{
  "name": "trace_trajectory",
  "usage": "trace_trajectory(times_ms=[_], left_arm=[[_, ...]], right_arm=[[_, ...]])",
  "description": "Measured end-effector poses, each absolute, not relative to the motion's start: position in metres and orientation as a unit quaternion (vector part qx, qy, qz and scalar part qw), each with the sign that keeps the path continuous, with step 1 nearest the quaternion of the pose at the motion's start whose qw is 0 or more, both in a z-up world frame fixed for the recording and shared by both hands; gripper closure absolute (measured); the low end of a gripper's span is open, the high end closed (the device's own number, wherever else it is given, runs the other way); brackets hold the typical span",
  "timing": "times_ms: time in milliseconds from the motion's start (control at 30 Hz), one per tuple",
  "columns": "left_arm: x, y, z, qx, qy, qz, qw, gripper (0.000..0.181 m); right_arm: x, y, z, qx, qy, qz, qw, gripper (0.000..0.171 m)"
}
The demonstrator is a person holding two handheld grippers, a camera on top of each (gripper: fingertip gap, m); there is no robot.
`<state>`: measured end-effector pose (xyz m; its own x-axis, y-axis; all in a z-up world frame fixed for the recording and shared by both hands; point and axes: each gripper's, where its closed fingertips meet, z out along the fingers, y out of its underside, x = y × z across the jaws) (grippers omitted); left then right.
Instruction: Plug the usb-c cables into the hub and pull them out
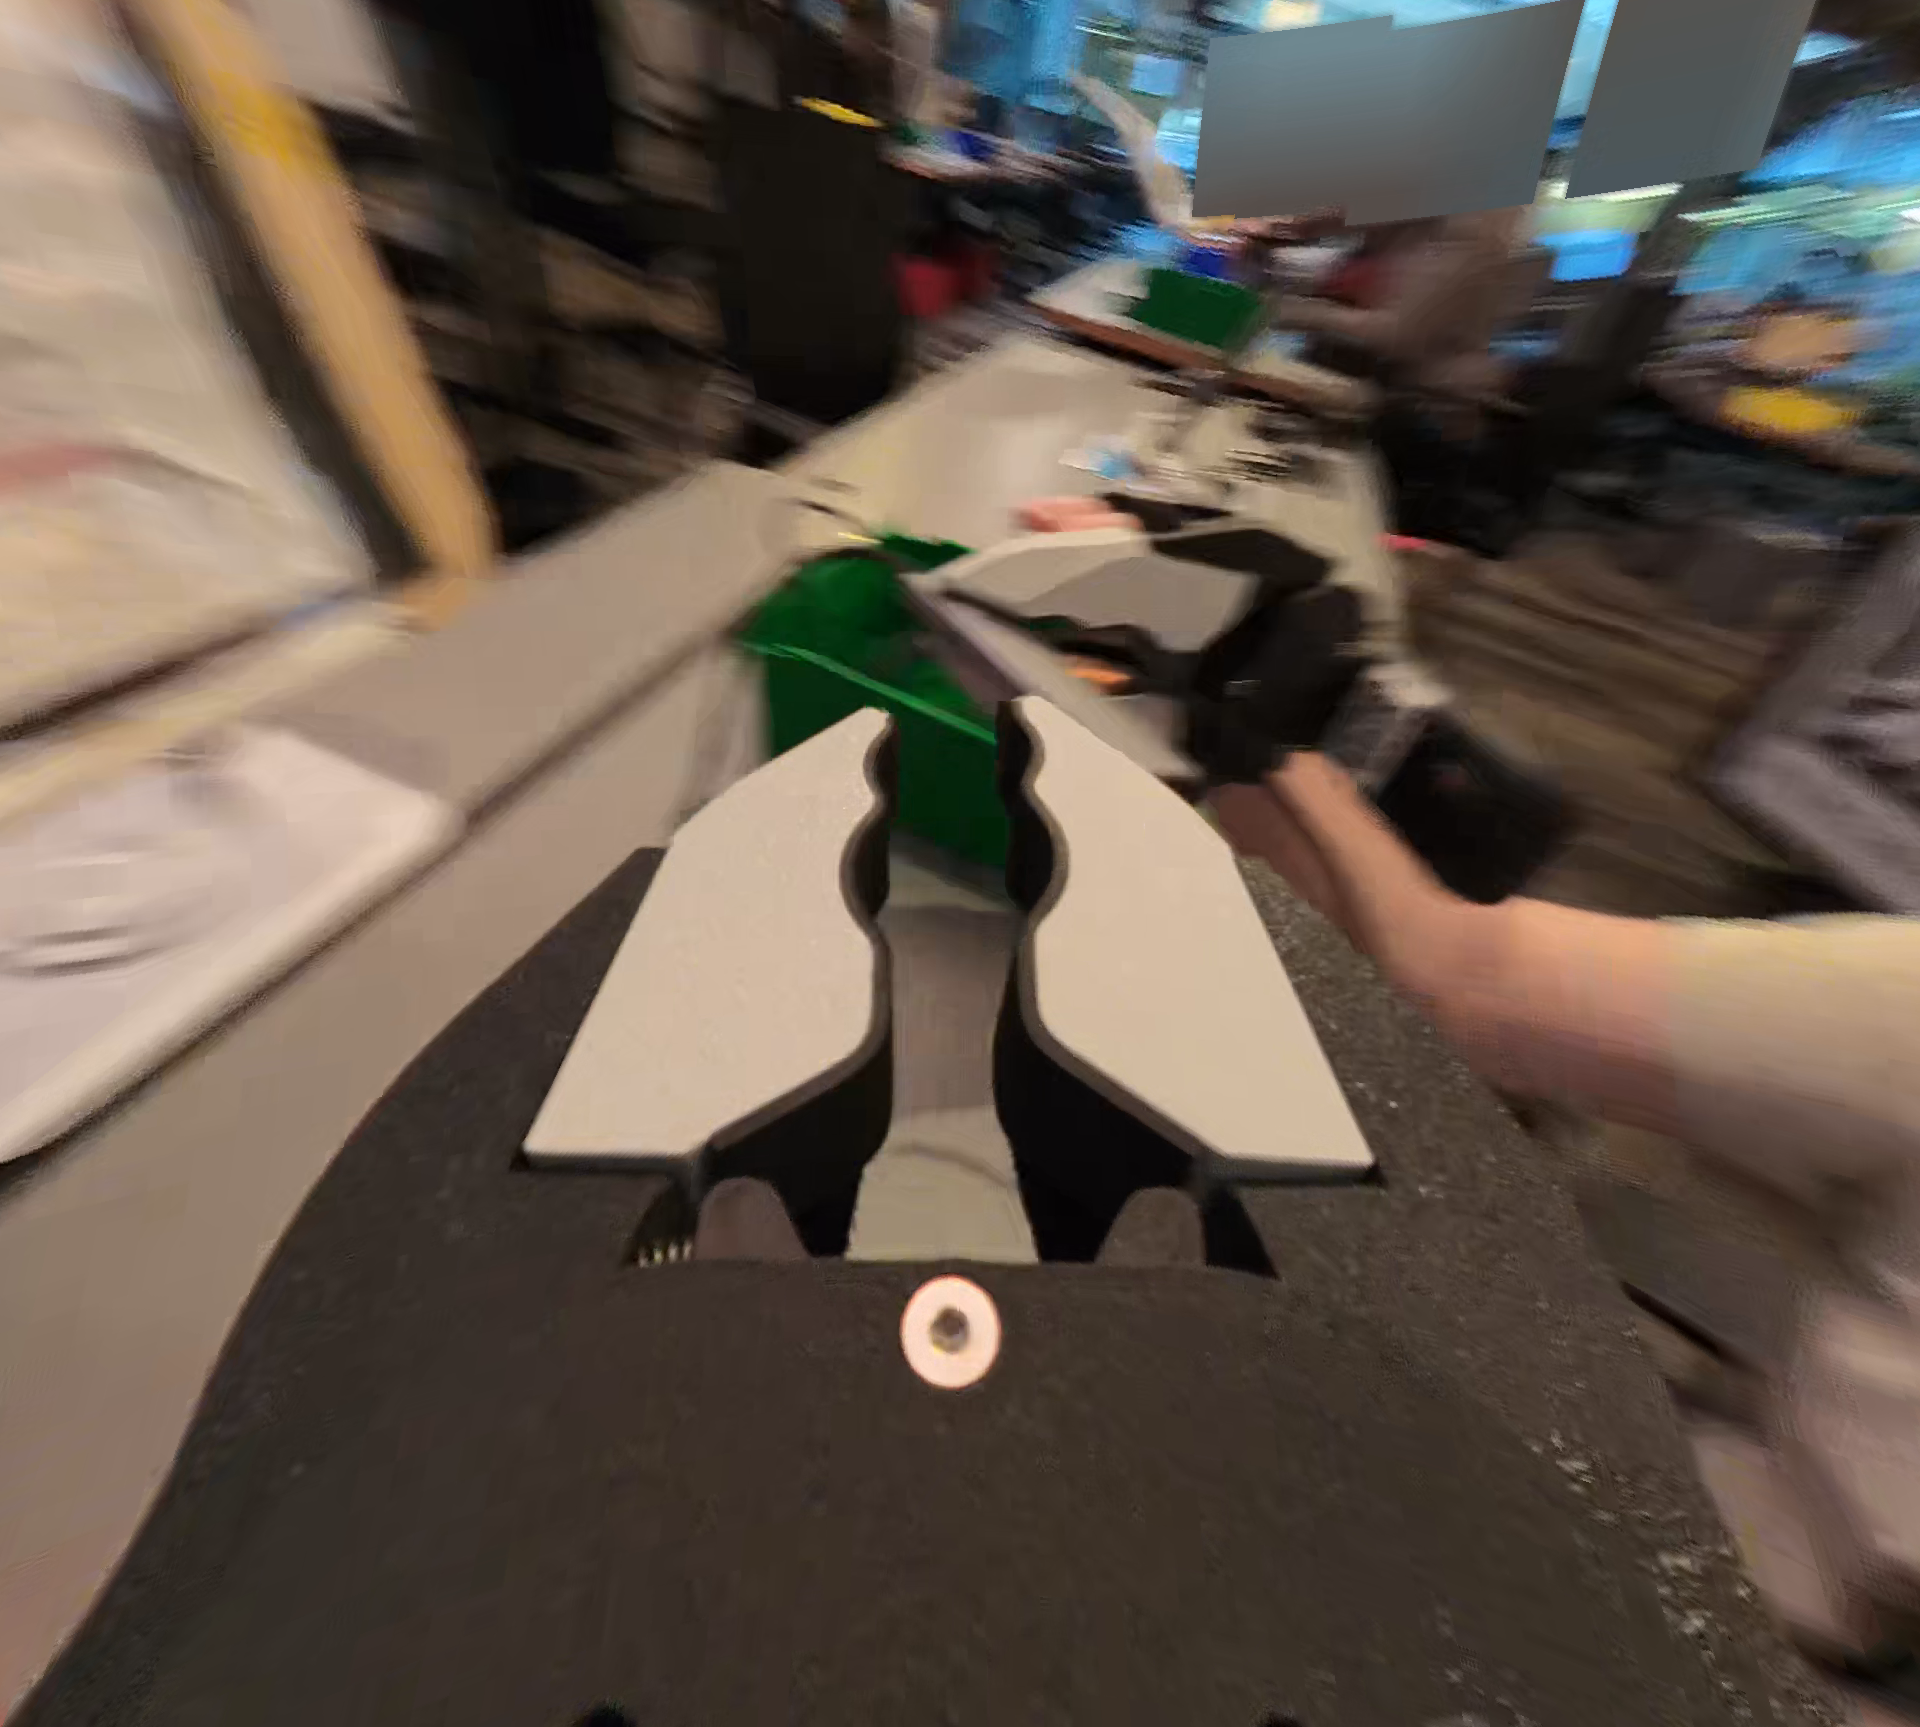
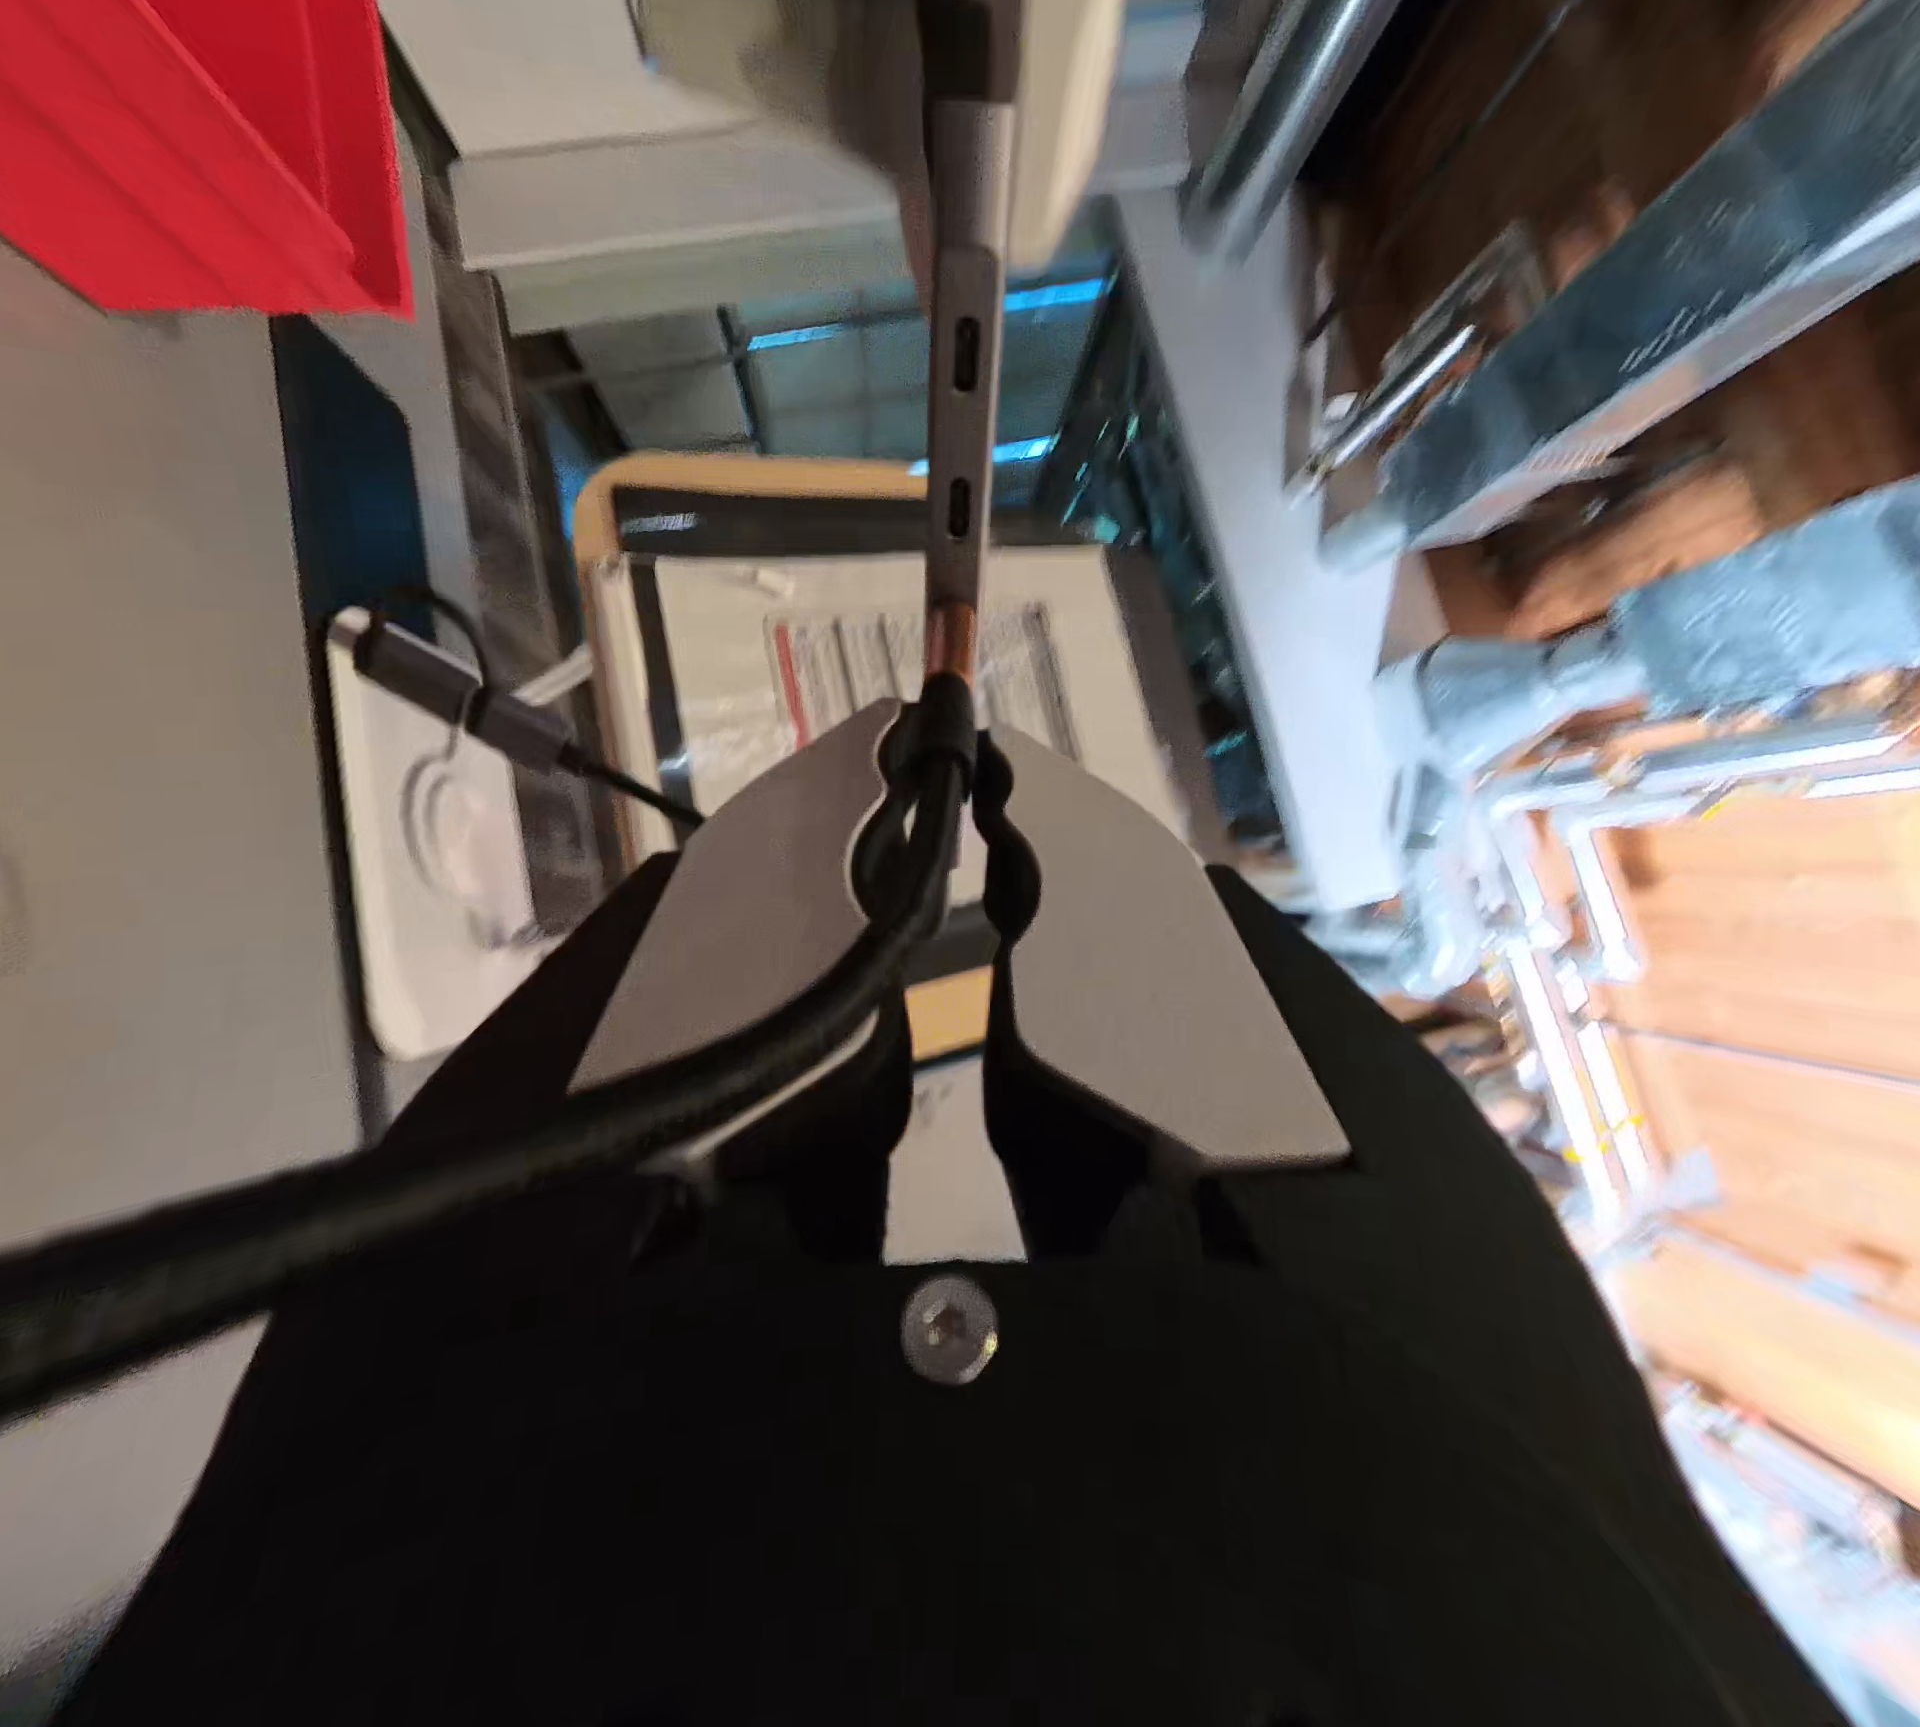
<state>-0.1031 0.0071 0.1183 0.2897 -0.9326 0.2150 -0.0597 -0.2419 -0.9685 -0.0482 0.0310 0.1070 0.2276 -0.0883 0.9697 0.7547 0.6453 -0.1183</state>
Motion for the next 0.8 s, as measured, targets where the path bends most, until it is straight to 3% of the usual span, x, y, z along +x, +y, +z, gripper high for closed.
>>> trace_trajectory(times_ms=[100, 233, 567, 800], left_arm=[[-0.154, 0.056, 0.130, -0.674, 0.301, -0.204, 0.642, 0.168], [-0.203, 0.070, 0.150, -0.657, 0.213, 0.003, 0.723, 0.177], [-0.190, 0.069, 0.146, -0.664, 0.224, 0.035, 0.713, 0.172], [-0.168, 0.063, 0.135, -0.683, 0.263, -0.024, 0.681, 0.171]], right_arm=[[-0.019, 0.051, 0.113, -0.397, -0.512, -0.254, 0.718, 0.162], [0.015, 0.062, 0.124, -0.494, -0.459, -0.240, 0.698, 0.162], [0.073, 0.040, 0.128, -0.674, -0.404, -0.275, 0.553, 0.160], [0.150, 0.027, 0.140, -0.812, -0.393, -0.286, 0.322, 0.161]])
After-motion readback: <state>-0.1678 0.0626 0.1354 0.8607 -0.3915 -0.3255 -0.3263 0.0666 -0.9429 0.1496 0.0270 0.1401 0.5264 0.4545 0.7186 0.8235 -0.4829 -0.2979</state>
